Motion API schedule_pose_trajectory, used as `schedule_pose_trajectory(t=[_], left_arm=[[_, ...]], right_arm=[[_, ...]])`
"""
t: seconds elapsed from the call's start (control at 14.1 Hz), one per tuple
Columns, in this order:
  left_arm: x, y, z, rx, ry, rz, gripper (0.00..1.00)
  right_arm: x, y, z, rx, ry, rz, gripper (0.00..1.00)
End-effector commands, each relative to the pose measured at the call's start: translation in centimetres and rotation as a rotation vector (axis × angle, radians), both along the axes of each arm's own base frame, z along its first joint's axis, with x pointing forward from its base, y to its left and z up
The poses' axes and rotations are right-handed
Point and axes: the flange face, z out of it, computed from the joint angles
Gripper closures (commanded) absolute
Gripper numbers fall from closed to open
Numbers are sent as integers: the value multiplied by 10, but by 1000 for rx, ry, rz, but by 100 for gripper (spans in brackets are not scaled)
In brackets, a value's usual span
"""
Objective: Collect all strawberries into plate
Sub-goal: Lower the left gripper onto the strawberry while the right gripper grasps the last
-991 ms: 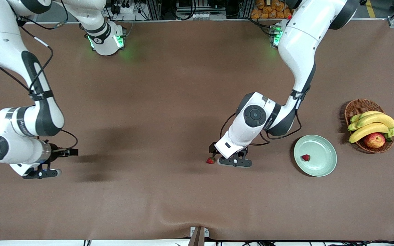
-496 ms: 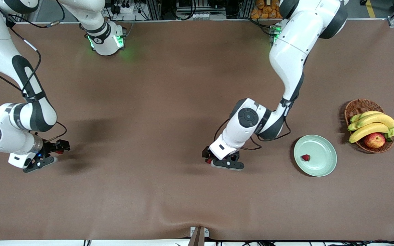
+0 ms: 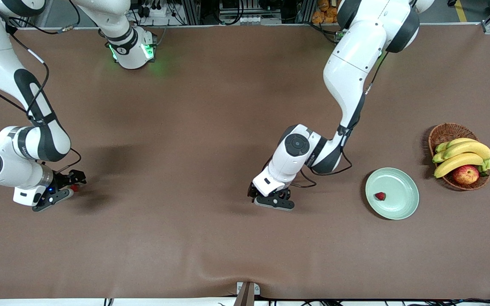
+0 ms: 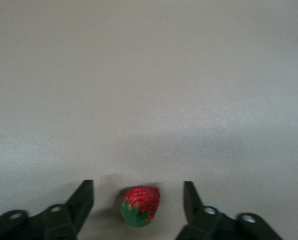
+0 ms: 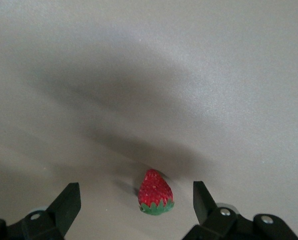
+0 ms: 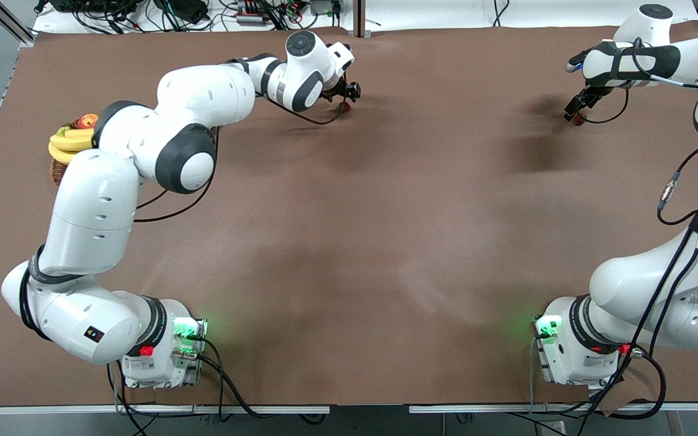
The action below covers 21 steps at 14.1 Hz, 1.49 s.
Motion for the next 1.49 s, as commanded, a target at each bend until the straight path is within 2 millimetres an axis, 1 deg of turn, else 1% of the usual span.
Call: schedule_pose_trajectory(t=[0.0,0.07,0.21,0.28,0.42,0.5,0.64,0.71,0.85,0.92,0.99,1.06,1.13,1.2,1.27,1.35,1.42], left_arm=[[4,-4,-8,0,-33,-1,32],[4,-3,-8,1,-34,-2,35],[4,-4,-9,1,-34,-2,36],[3,-4,-10,2,-33,-2,40],[3,-5,-9,0,-33,-3,48],[0,-9,-11,0,-34,-9,49],[-1,-10,-13,2,-31,-11,50],[-2,-10,-15,3,-28,-10,50],[-3,-10,-15,4,-27,-10,49],[-3,-10,-15,5,-28,-12,49],[-3,-9,-16,7,-27,-13,53],[-2,-8,-15,6,-28,-11,63],[-2,-9,-15,5,-28,-12,77],[-2,-9,-15,5,-28,-11,84],[-2,-9,-14,4,-29,-11,90],[-1,-8,-13,3,-30,-8,94],[-1,-7,-13,3,-30,-6,95]], right_arm=[[-6,-14,-5,-5,-16,48,0],[-6,-20,-8,-5,-16,52,0],[-4,-24,-10,-3,-20,52,0],[-3,-24,-10,-4,-33,52,0],[-3,-23,-18,1,-35,54,0],[-3,-24,-18,1,-43,53,0],[-1,-21,-18,0,-48,57,1],[-1,-20,-18,1,-48,57,6],[-1,-20,-19,1,-46,57,12],[-1,-20,-19,1,-48,57,19],[-1,-20,-20,2,-50,57,38],[-1,-20,-20,2,-50,57,60],[-1,-21,-20,2,-50,56,77],[-2,-22,-20,2,-50,56,90],[-1,-21,-20,2,-48,57,99],[-1,-21,-19,2,-48,59,100],[-1,-18,-17,3,-45,80,100]])
